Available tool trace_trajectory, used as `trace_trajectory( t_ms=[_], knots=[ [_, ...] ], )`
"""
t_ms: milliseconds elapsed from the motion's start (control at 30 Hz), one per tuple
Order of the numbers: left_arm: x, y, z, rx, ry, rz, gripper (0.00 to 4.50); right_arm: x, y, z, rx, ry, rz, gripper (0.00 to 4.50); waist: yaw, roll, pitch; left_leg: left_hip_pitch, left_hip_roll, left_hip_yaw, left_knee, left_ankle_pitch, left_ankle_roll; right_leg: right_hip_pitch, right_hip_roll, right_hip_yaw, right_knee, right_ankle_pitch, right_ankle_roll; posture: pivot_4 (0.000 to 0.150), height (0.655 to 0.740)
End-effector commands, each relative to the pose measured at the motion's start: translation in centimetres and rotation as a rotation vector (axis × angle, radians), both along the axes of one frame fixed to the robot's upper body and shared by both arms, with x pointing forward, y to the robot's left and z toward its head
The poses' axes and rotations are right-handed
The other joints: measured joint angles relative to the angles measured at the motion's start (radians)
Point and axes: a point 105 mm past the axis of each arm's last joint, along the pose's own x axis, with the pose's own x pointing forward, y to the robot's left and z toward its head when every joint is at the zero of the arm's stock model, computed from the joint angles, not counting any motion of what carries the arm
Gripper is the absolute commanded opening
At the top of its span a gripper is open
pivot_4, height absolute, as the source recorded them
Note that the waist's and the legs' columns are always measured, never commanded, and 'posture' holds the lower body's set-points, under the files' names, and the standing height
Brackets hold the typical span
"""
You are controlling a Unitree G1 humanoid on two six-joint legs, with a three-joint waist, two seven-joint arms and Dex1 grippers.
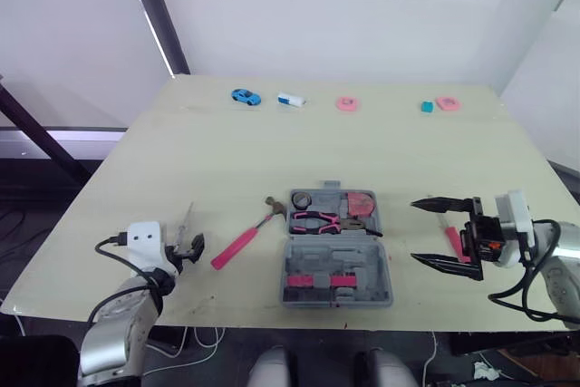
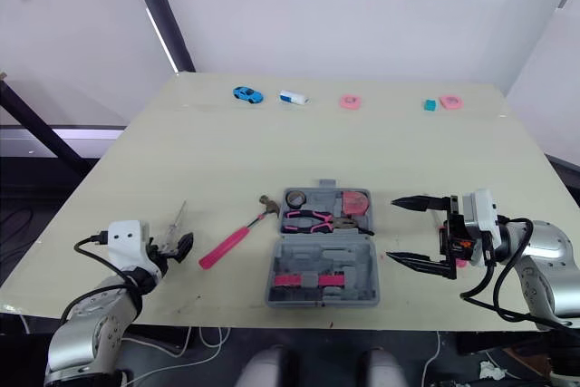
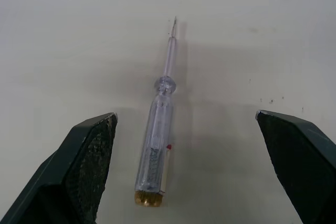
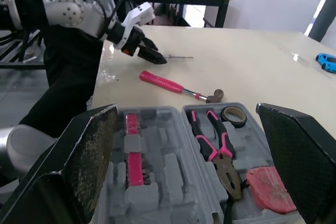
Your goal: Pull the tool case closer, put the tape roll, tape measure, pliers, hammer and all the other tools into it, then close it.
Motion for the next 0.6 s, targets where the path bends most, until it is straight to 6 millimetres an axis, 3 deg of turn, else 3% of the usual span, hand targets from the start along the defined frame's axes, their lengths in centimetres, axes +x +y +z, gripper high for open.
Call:
trace_trajectory(
  t_ms=[33,367,467,567,600],
  knots=[
    [0.6,1.3,0.2,0.041,0.034,0.023,4.50,0.0,-0.2,0.5,0.006,-0.043,-0.015,4.42,-0.002,0.000,0.000,0.000,0.000,0.000,0.000,0.000,0.000,0.000,0.000,0.000,0.000,0.000,0.000,0.150,0.7395],
    [1.9,1.6,-0.8,0.018,0.021,-0.004,4.50,0.1,-0.6,0.3,-0.004,-0.056,-0.049,4.42,-0.001,0.000,0.000,0.000,0.000,0.000,0.000,0.000,0.000,0.000,0.000,0.000,0.000,0.002,0.004,0.150,0.7395],
    [1.6,1.6,-1.4,0.000,0.020,-0.012,3.27,0.1,-0.8,0.3,-0.004,-0.060,-0.059,4.50,-0.001,0.000,0.000,0.001,0.000,0.000,0.000,0.000,0.000,0.000,0.000,0.000,0.000,0.002,0.004,0.150,0.7395],
    [1.3,1.7,-2.1,0.026,0.041,-0.028,1.49,0.1,-0.8,0.3,-0.004,-0.061,-0.064,4.50,0.000,0.000,0.000,0.001,0.000,0.000,0.000,0.000,0.000,0.000,0.000,0.000,0.000,0.002,0.004,0.150,0.7395],
    [1.2,1.7,-2.1,0.018,0.041,-0.024,1.28,0.1,-0.8,0.3,-0.003,-0.061,-0.066,4.50,0.000,0.000,0.000,0.001,0.000,0.000,0.000,0.000,0.000,0.001,0.000,0.000,0.000,0.002,0.004,0.150,0.7395]
  ],
)
